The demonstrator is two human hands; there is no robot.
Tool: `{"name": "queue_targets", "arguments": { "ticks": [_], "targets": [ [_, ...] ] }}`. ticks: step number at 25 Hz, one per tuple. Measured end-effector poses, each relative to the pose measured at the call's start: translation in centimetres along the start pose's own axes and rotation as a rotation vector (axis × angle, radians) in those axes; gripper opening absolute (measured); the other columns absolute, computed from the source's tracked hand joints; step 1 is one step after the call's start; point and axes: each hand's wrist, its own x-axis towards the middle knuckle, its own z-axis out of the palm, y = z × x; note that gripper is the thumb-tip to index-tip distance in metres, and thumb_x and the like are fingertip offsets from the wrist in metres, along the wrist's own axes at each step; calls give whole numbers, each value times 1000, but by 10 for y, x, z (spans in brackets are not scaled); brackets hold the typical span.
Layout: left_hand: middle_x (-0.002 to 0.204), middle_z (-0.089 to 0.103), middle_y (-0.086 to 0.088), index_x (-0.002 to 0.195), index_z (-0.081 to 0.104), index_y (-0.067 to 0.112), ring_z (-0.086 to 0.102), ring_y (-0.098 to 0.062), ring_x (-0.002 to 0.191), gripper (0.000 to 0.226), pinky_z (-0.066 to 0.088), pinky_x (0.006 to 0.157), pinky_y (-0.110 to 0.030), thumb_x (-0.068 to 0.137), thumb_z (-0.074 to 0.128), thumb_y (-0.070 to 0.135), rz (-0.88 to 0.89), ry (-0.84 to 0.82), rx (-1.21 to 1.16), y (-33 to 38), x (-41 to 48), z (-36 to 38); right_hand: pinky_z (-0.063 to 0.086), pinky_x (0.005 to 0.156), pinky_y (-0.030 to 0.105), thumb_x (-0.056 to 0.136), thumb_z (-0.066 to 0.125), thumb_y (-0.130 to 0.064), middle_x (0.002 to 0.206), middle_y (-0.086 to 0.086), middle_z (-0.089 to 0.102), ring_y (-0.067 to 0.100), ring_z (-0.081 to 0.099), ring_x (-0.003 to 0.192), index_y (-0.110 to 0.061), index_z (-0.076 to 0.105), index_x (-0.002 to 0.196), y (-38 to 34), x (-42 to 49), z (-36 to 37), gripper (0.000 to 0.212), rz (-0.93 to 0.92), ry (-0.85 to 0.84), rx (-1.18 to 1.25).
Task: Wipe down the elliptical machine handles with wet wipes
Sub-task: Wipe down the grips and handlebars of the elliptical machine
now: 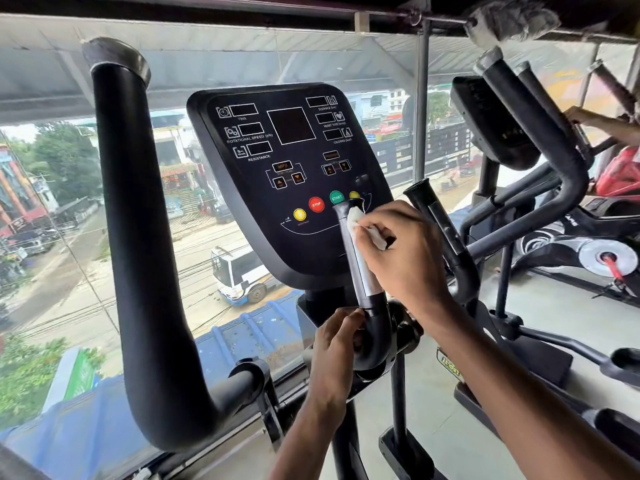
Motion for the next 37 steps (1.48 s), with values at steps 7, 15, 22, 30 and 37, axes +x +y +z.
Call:
{"name": "queue_targets", "arguments": {
  "ticks": [7,15,22,30,37],
  "targets": [
    [72,56,2,74,69,23,50,-14,72,24,39,73,-33,88,56,38,17,14,-5,6,-5,3,51,75,31,93,68,-11,92,6,66,22,63,82,-4,77,86,-7,7,6,14,-185,-54,-78],
    [70,58,9,74,70,27,51,-10,70,35,39,72,-28,102,53,14,33,21,26,8,-9,0,48,76,27,90,72,-9,92,2,61,16,53,84,-7,77,77,3,14,-15,14,-376,-393,-84],
    [72,56,11,83,68,16,49,-8,71,28,39,67,-19,104,50,11,102,32,69,6,-16,0,50,76,29,94,71,-8,92,2,58,17,50,83,-5,73,78,1,12,-30,17,-494,-531,-167],
    [87,72,7,106,75,12,64,-4,84,23,48,76,-14,104,52,7,91,38,19,3,-19,0,48,78,33,99,61,-12,96,0,54,17,48,83,-7,74,81,3,13,-39,23,-670,-793,-194],
    [96,76,4,110,72,11,69,-7,93,21,50,81,-16,102,54,2,82,28,-45,-1,-21,-3,57,77,37,101,66,-11,101,8,65,23,64,84,-4,79,100,15,-38,-57,15,-517,-547,-102]
  ]
}}
